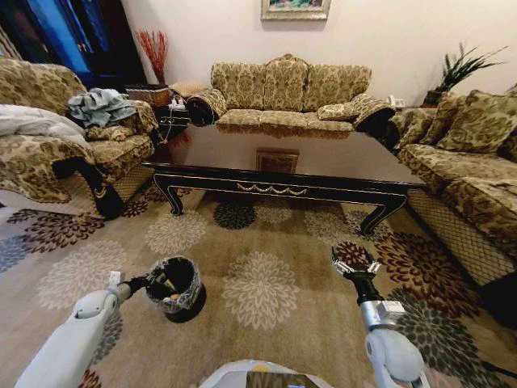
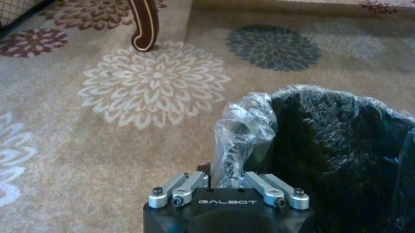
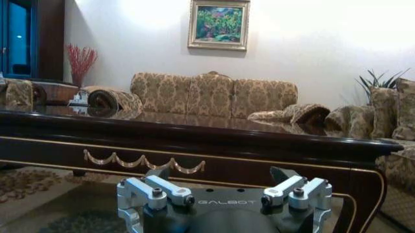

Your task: Move to the front of the table and place the trash on the table into the trash bin.

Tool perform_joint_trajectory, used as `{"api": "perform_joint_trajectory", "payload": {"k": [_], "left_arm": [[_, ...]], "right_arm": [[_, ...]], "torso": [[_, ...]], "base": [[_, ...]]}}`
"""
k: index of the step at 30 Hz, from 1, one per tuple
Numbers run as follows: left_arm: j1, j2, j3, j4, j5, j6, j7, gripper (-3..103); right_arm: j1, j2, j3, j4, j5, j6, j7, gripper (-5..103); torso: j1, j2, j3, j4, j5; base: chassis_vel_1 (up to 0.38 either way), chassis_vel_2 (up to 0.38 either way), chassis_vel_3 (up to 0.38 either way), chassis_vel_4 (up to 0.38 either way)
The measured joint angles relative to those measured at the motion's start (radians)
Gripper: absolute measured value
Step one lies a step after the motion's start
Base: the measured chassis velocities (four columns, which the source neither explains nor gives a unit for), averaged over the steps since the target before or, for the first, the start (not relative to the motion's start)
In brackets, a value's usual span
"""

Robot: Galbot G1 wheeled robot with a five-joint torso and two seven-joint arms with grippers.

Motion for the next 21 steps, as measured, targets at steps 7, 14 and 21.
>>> {"api": "perform_joint_trajectory", "payload": {"k": [7, 14, 21], "left_arm": [[0.001, 0.000, 0.000, 0.000, 0.000, 0.000, 0.000, 19], [0.001, 0.000, -0.001, -0.001, 0.001, 0.000, -0.001, 19], [0.001, -0.001, -0.001, -0.001, 0.002, 0.000, -0.001, 19]], "right_arm": [[0.000, 0.000, 0.000, 0.000, 0.000, 0.000, 0.000, 100], [0.000, 0.000, 0.001, 0.000, 0.000, 0.000, 0.000, 100], [0.000, 0.000, 0.001, 0.000, 0.000, 0.000, 0.000, 100]], "torso": [[0.001, 0.003, 0.002, 0.0000, 0.0000], [0.002, 0.005, 0.004, 0.0000, 0.0000], [0.002, 0.007, 0.005, 0.0000, 0.0000]], "base": [[0.000, 0.000, 0.000, 0.000], [0.000, 0.000, 0.000, 0.000], [0.000, 0.000, 0.000, 0.000]]}}
